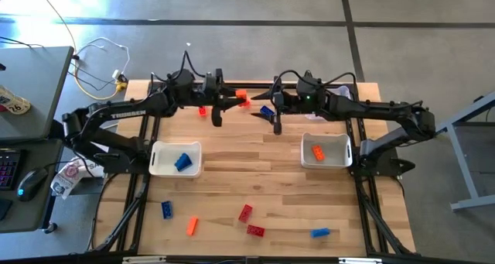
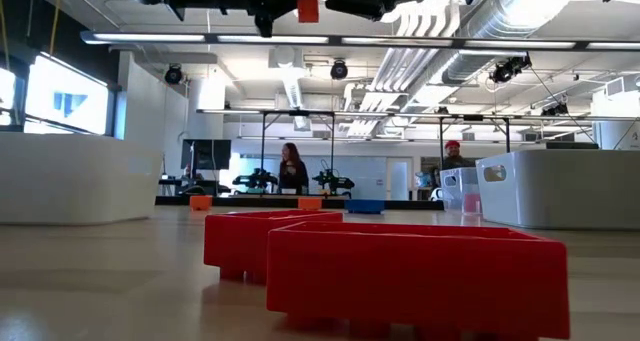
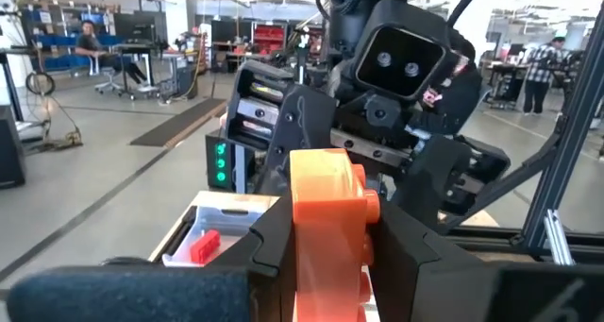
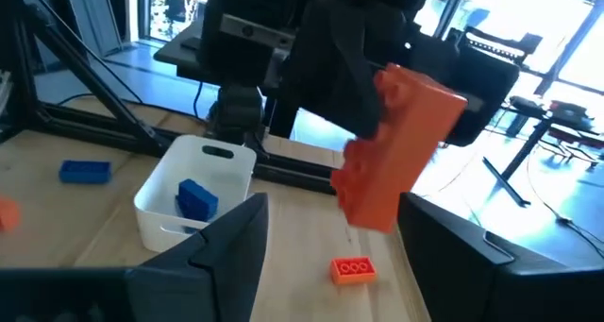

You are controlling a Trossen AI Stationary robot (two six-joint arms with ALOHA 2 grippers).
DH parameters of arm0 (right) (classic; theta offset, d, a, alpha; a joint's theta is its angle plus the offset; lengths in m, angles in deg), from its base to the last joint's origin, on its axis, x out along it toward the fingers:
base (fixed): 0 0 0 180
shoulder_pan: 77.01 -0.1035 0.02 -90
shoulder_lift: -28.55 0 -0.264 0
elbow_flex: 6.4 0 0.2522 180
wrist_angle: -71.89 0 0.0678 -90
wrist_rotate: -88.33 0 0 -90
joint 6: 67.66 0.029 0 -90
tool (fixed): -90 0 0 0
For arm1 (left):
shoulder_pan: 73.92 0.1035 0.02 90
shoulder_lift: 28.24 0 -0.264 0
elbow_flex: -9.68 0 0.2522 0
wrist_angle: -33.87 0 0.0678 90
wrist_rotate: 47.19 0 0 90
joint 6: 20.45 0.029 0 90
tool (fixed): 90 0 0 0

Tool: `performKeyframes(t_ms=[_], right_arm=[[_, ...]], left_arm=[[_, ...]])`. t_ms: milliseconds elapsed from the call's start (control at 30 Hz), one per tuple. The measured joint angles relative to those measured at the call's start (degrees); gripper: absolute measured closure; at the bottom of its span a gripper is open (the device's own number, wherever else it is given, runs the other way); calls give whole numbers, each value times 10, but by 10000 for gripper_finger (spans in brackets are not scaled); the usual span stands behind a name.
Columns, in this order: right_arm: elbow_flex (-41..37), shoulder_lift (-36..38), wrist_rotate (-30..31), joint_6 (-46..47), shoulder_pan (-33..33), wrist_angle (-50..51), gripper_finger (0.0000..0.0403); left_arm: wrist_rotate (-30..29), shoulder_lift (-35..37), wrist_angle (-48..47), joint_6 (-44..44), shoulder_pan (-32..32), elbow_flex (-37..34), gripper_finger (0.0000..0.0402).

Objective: Sort & place blocks by color
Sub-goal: Put the orange game piece into the gray bin

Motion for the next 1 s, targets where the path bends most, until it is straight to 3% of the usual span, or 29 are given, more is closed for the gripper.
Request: performKeyframes(t_ms=[367, 767, 1000], right_arm=[[0, 0, 1, 3, 13, 0, 179], [0, 0, 77, 5, 13, -2, 178], [0, -17, 57, 6, 13, -18, 178]], left_arm=[[-2, -41, 61, -11, -8, 0, 327], [-5, -46, 59, -35, -13, 0, 327], [3, -46, 68, 8, -16, 0, 327]])
